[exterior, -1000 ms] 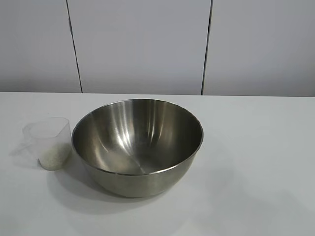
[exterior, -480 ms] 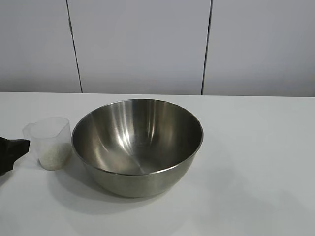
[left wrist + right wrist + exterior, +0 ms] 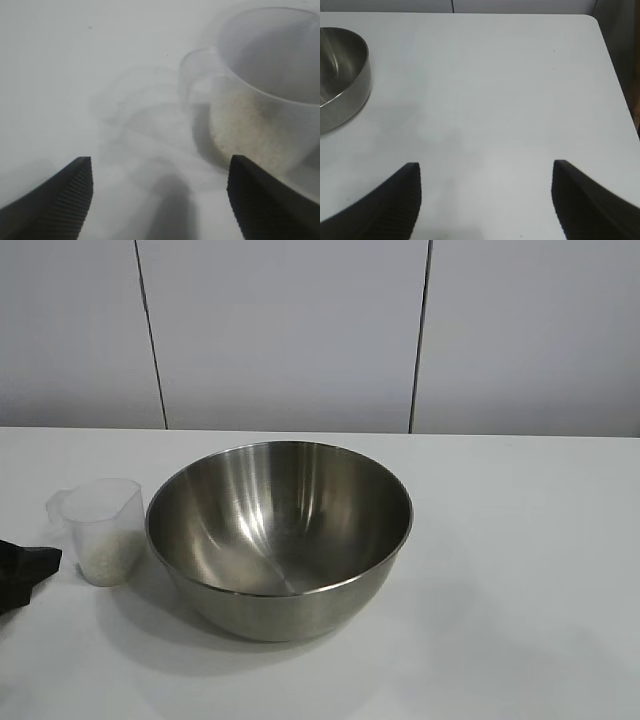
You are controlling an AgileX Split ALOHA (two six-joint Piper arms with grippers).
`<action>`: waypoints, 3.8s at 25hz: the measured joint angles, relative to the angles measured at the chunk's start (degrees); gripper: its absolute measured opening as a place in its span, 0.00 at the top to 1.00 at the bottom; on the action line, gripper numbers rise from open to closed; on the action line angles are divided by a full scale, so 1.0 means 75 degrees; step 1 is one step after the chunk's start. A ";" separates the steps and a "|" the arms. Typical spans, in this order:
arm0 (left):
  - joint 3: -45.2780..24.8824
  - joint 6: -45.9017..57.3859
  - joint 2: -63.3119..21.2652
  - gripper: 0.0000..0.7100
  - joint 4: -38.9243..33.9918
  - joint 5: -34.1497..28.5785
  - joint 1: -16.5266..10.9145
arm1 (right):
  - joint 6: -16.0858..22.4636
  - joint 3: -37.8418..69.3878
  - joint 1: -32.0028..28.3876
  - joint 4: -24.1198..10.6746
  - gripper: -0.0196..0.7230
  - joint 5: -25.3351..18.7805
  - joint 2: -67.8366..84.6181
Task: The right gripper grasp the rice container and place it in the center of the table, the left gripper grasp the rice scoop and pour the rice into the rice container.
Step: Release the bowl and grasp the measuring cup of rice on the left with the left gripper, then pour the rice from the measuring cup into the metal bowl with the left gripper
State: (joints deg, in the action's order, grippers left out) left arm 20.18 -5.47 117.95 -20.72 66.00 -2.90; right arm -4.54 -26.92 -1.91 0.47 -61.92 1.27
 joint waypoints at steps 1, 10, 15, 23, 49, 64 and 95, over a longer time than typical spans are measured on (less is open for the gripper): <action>0.0064 0.0082 -0.0002 0.24 -0.0205 0.0000 -0.0144 | 0.0000 0.0000 0.0000 0.0000 0.30 0.0000 0.0000; 0.0619 0.0729 -0.0002 0.24 -0.1496 0.0000 -0.0555 | 0.0000 0.0000 0.0000 0.0000 0.30 0.0002 0.0000; 0.0920 0.0797 0.0013 0.24 -0.1568 0.0000 -0.0555 | 0.0000 0.0000 0.0000 0.0000 0.30 0.0002 0.0000; 0.1297 0.0972 0.0885 0.24 -0.1823 -0.0002 -0.0555 | 0.0000 0.0000 0.0000 0.0000 0.30 0.0002 0.0000; 0.1973 0.1313 0.0924 0.55 -0.1915 -0.0002 -0.0570 | 0.0000 0.0000 0.0000 0.0000 0.30 -0.0007 0.0000; 0.1957 0.1847 0.0230 0.99 -0.1923 -0.0009 -0.0570 | 0.0000 0.0000 0.0000 0.0000 0.30 -0.0007 0.0000; 0.2823 -0.4759 -0.4714 0.99 0.0800 -0.6542 0.4585 | 0.0000 0.0000 0.0000 0.0000 0.30 -0.0007 0.0000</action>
State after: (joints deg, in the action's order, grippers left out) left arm 41.35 -41.16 82.60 -14.72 16.93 31.49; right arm -4.54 -26.92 -1.91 0.47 -61.97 1.27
